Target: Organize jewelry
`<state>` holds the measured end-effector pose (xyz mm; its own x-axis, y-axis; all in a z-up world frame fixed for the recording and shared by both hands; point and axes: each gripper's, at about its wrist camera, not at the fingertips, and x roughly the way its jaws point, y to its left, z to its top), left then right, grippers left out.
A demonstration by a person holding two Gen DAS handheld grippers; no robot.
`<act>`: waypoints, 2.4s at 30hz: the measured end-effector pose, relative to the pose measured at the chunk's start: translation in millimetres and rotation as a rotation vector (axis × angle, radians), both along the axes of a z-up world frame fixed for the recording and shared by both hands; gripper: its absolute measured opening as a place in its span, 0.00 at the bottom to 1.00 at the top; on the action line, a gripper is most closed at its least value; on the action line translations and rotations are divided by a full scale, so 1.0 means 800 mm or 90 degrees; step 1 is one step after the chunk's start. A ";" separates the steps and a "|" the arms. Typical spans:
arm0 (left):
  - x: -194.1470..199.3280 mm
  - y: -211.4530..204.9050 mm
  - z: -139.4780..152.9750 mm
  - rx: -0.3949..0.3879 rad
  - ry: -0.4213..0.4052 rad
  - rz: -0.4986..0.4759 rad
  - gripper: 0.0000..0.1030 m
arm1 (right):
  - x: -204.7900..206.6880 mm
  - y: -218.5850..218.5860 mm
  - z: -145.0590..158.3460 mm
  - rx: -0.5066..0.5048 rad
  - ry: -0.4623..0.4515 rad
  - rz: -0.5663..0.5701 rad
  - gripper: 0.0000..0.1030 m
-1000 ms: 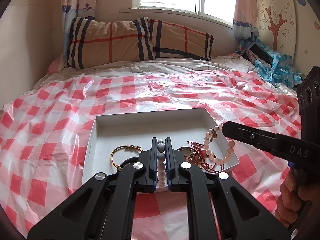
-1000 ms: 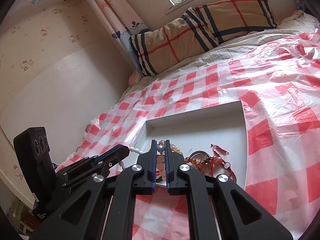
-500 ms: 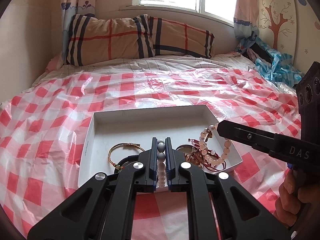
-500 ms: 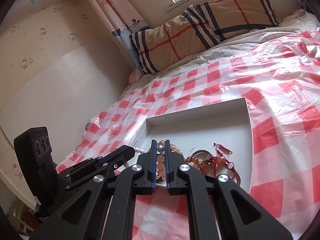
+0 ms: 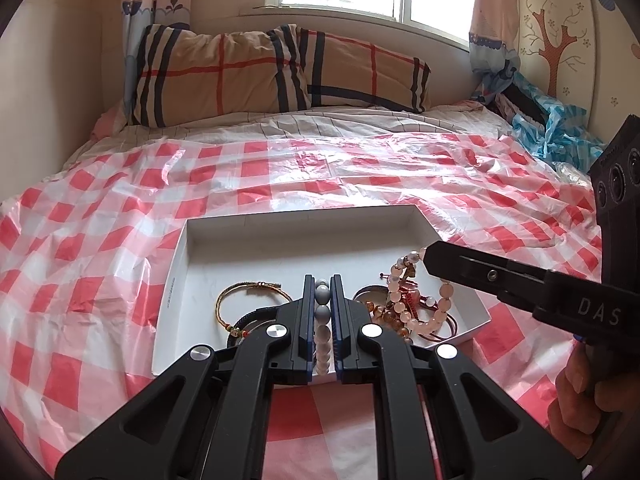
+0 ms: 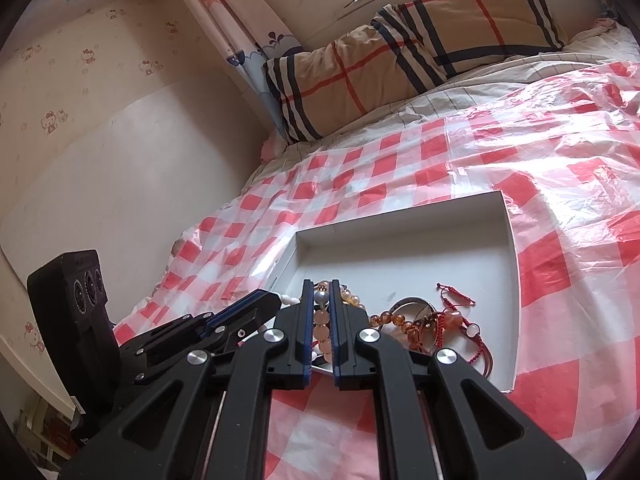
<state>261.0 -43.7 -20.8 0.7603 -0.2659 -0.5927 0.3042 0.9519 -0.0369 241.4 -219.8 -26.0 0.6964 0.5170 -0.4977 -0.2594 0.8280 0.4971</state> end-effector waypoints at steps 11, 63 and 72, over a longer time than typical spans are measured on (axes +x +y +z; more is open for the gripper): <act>0.009 0.013 -0.011 0.013 0.042 0.024 0.07 | -0.006 -0.009 -0.008 -0.084 0.031 -0.061 0.10; -0.350 0.090 0.049 -0.010 0.010 0.115 0.92 | -0.396 0.059 0.023 -0.325 0.006 -0.213 0.66; -0.355 0.071 0.049 0.048 -0.011 0.110 0.93 | -0.394 0.065 0.013 -0.348 0.015 -0.221 0.69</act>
